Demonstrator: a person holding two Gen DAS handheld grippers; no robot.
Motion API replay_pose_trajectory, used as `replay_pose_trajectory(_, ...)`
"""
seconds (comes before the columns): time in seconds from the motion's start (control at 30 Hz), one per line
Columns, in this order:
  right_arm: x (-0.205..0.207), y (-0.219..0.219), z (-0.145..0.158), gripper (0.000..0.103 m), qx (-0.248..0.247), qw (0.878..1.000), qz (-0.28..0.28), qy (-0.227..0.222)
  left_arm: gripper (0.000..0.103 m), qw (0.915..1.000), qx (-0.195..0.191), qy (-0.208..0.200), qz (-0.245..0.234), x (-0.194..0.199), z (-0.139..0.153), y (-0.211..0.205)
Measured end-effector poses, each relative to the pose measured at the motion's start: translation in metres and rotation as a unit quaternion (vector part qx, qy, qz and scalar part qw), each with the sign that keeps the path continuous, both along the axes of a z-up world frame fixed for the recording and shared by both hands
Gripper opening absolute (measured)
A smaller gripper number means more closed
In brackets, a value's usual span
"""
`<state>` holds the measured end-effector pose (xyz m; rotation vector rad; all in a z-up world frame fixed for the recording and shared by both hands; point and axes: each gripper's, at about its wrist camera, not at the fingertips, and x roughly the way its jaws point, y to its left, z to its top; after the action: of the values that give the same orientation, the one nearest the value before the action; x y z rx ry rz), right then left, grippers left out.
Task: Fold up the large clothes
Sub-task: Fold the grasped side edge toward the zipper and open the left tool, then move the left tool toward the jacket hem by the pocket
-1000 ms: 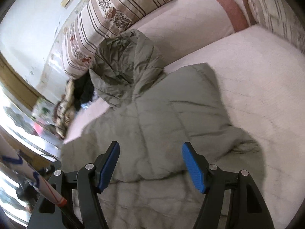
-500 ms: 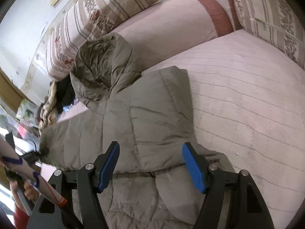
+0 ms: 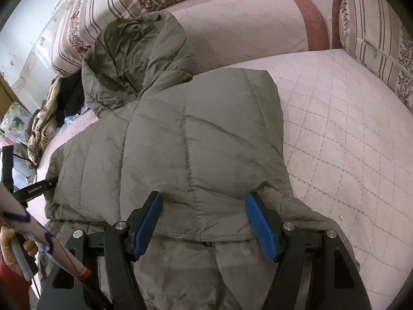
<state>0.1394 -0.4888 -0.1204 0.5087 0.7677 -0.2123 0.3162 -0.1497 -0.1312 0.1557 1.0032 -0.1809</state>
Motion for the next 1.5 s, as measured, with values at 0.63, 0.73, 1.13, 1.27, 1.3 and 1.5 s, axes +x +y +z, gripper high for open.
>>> replay_pose_trajectory(0.63,-0.003,0.014,0.015,0.075,-0.076,0.997,-0.027,0.003,0.059,0.9987,0.038,-0.023,0.025,-0.017,0.013,0.009)
replay_pose_trajectory(0.73,0.003,0.012,0.007,0.076,-0.076,0.997,-0.023,0.014,0.062,0.9981,0.046,-0.031,0.026,-0.014,-0.004,0.004)
replay_pose_trajectory(1.13,-0.008,0.022,0.031,0.079,-0.107,0.993,-0.038,-0.013,0.062,0.9941,0.064,-0.087,0.004,-0.072,0.052,0.023)
replay_pose_trajectory(1.27,-0.008,0.042,0.038,0.079,-0.139,0.990,-0.011,-0.014,0.062,0.9959,0.042,-0.076,0.027,-0.107,0.068,0.058)
replay_pose_trajectory(1.3,-0.006,0.045,0.035,0.079,-0.142,0.990,-0.005,-0.006,0.062,0.9964,0.033,-0.071,0.033,-0.117,0.071,0.067)
replay_pose_trajectory(1.5,0.005,0.038,0.012,0.079,-0.101,0.994,-0.004,0.039,0.062,0.9957,0.006,-0.066,0.065,-0.179,0.089,0.111)
